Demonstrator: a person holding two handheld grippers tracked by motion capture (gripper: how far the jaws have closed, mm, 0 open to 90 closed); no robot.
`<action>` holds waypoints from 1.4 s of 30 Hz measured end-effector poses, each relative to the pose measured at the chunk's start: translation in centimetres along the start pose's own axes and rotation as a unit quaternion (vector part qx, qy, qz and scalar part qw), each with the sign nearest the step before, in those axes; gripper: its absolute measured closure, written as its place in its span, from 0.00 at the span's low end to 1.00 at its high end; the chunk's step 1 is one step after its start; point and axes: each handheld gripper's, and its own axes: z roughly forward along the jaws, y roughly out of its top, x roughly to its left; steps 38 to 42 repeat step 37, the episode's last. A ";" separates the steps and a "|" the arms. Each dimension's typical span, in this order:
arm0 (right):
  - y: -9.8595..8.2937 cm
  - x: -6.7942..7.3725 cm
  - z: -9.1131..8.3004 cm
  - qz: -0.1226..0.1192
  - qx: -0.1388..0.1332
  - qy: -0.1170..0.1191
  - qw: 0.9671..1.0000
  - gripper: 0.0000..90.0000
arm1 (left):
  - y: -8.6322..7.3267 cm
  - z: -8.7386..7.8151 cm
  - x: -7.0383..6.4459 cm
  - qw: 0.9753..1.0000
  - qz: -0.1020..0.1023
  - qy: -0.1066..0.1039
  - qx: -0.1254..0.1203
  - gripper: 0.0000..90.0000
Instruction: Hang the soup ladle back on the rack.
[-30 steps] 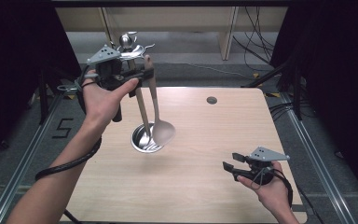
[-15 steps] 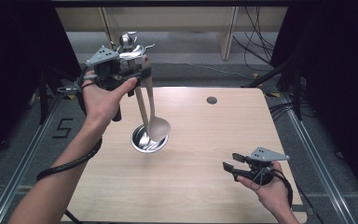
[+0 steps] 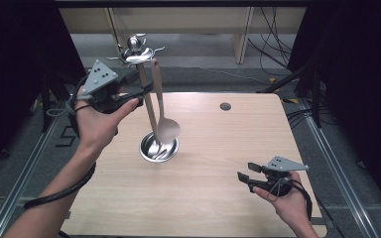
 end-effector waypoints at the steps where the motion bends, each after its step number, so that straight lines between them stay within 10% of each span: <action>1: 0.0 0.0 0.0 0.000 0.000 -0.001 1.000 0.49 | -0.3 -0.3 0.0 1.000 0.002 0.000 -0.001 0.51; 15: 0.0 -0.1 -0.1 -0.003 0.004 -0.004 1.000 0.48 | -5.0 -3.9 -0.8 1.000 0.012 -0.006 0.019 0.41; 28: -0.1 0.1 -0.1 0.017 0.013 -0.004 1.000 0.48 | -13.4 -6.0 -0.7 0.997 0.006 0.002 0.071 0.38; 34: -0.4 -0.1 0.1 0.009 0.015 -0.005 1.000 0.46 | -19.7 -6.4 -0.5 0.995 -0.011 0.012 0.098 0.37; 36: -0.5 -0.3 0.2 -0.006 0.012 -0.007 1.000 0.44 | -21.4 -6.5 -0.2 0.990 -0.030 -0.001 0.134 0.38; 42: -0.6 -0.1 0.3 0.010 0.015 -0.003 1.000 0.44 | -21.9 -6.5 0.0 0.989 -0.041 -0.005 0.145 0.37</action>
